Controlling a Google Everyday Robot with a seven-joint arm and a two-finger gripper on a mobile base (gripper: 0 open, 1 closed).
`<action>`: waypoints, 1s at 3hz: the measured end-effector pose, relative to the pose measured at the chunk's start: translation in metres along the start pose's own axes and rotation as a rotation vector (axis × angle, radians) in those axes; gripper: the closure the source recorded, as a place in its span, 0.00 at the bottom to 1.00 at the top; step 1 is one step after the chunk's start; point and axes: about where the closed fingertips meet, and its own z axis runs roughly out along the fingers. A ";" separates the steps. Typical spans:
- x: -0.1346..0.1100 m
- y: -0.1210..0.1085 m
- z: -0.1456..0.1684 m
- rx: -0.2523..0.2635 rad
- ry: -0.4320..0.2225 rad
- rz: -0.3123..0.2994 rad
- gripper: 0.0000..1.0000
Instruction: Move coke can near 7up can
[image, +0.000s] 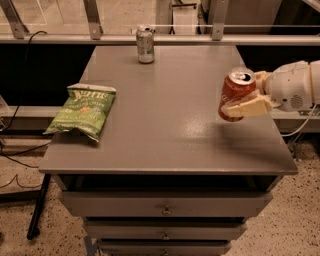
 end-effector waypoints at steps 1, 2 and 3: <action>-0.003 -0.002 -0.002 0.005 -0.002 -0.006 1.00; -0.003 -0.002 -0.002 0.005 -0.002 -0.006 1.00; -0.008 -0.007 0.003 0.009 -0.016 -0.014 1.00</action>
Offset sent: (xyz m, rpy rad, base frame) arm 0.0010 -0.0002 0.0039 -0.0006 -0.0077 -0.0006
